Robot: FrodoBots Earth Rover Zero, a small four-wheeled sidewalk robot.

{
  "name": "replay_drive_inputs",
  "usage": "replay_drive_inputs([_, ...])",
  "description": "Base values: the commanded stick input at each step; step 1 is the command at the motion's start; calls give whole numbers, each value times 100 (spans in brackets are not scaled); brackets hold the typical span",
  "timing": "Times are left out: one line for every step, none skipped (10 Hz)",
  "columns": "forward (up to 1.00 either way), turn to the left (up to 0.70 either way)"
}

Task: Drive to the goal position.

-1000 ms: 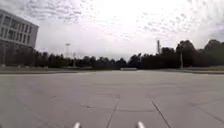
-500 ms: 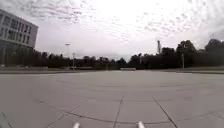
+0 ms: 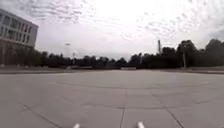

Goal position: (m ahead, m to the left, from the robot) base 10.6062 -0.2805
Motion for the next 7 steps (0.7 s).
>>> replay_drive_inputs([70,0])
replay_drive_inputs([70,0])
replay_drive_inputs([70,0])
replay_drive_inputs([70,0])
replay_drive_inputs([70,0])
replay_drive_inputs([70,0])
replay_drive_inputs([70,0])
